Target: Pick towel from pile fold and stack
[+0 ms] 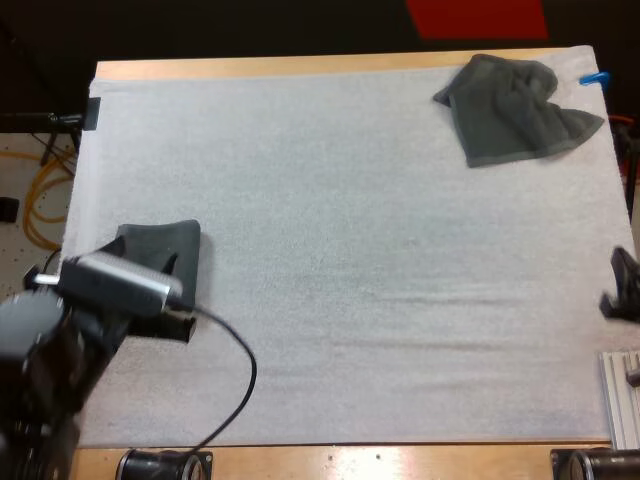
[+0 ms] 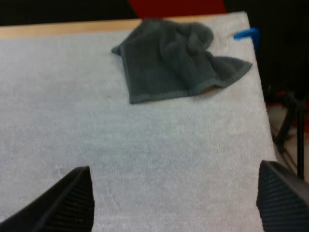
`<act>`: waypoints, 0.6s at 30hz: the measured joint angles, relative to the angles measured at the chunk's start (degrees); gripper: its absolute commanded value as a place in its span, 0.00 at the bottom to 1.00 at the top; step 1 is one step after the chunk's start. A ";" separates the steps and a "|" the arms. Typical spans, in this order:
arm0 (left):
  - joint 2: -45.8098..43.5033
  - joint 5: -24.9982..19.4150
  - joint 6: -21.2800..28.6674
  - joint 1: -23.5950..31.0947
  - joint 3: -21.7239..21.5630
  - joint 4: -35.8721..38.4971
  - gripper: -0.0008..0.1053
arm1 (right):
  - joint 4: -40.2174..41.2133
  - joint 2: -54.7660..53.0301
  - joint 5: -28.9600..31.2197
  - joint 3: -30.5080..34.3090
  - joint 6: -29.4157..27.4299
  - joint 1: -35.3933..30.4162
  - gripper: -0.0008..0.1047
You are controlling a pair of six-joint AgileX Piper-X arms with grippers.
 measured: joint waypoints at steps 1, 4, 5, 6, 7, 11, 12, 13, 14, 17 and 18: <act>-1.25 -0.27 0.00 -0.14 0.17 0.25 0.52 | 0.31 -1.77 0.00 0.00 0.00 0.00 0.65; -5.22 -0.32 0.15 -0.13 1.35 0.72 0.52 | 1.12 -7.56 0.00 0.00 0.00 0.00 0.65; -6.89 -0.40 0.23 -0.13 1.89 0.80 0.52 | 1.40 -9.18 0.00 0.00 0.00 0.00 0.65; -8.50 -0.49 0.28 -0.13 2.49 0.88 0.52 | 1.76 -10.84 0.00 0.00 0.00 0.00 0.65; -10.19 -0.53 0.29 -0.13 3.13 0.96 0.52 | 2.11 -12.55 0.00 0.00 0.00 0.00 0.65; -18.00 -0.68 0.29 -0.13 5.02 1.65 0.52 | 2.78 -18.73 0.00 0.27 0.00 0.00 0.65; -19.97 -0.38 0.29 -0.13 5.29 2.23 0.52 | 2.86 -20.32 0.00 0.75 0.00 0.00 0.65; -22.10 0.01 0.29 -0.13 5.46 2.78 0.52 | 2.99 -21.74 0.00 1.28 0.00 0.00 0.65; -24.18 0.16 0.29 -0.13 5.57 3.25 0.52 | 3.34 -23.31 0.00 2.06 0.00 0.00 0.65; -29.49 0.19 0.29 -0.13 5.59 6.73 0.52 | 5.03 -27.94 0.00 4.68 0.36 0.00 0.65; -31.10 0.19 0.29 -0.13 5.59 8.15 0.52 | 5.50 -29.44 0.00 5.58 0.86 0.00 0.65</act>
